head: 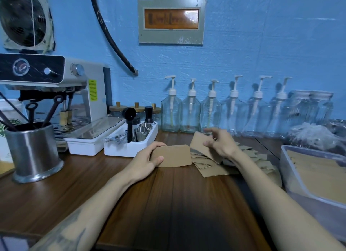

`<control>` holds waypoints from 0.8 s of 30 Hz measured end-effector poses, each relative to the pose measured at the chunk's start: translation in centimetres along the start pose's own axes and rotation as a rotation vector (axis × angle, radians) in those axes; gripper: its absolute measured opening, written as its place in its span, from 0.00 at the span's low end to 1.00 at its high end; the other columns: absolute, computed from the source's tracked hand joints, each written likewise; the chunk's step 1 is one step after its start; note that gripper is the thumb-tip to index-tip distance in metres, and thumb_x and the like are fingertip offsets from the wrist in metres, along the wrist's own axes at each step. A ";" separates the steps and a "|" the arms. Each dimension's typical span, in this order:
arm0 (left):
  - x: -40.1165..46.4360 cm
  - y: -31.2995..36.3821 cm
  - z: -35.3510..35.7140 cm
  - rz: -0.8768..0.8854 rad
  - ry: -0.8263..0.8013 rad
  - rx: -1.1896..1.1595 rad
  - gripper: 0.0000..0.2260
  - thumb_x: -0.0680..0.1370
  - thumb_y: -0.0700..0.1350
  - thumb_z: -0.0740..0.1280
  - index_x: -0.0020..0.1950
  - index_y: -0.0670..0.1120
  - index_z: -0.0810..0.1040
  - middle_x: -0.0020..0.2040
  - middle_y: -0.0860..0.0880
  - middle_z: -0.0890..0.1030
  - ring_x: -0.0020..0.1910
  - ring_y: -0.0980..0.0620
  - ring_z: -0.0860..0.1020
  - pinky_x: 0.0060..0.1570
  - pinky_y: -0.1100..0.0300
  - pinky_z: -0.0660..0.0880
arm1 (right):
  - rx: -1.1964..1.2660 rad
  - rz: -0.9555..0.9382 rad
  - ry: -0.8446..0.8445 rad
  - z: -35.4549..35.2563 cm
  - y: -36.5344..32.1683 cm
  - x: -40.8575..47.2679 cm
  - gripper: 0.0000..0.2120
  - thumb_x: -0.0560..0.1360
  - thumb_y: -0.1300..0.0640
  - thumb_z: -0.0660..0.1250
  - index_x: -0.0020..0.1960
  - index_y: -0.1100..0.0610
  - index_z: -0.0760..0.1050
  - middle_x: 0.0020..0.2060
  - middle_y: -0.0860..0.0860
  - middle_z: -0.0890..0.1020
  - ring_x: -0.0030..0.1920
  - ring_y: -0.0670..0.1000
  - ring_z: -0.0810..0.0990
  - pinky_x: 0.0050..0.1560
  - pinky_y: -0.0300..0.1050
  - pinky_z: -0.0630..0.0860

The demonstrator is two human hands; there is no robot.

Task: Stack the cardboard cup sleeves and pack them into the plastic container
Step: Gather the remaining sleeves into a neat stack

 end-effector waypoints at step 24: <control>-0.5 0.4 0.1 0.004 -0.061 0.062 0.14 0.80 0.49 0.67 0.61 0.64 0.69 0.60 0.58 0.76 0.60 0.57 0.75 0.64 0.52 0.73 | -0.403 -0.131 -0.049 4.5 -3.0 -5.1 0.18 0.74 0.42 0.69 0.60 0.49 0.81 0.56 0.51 0.82 0.61 0.55 0.76 0.60 0.53 0.74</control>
Point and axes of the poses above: each hand's wrist, its own x-axis towards the middle knuckle, its own z-axis out of the palm, y = z × x, the point moved 1 cm from there along x, towards the middle knuckle
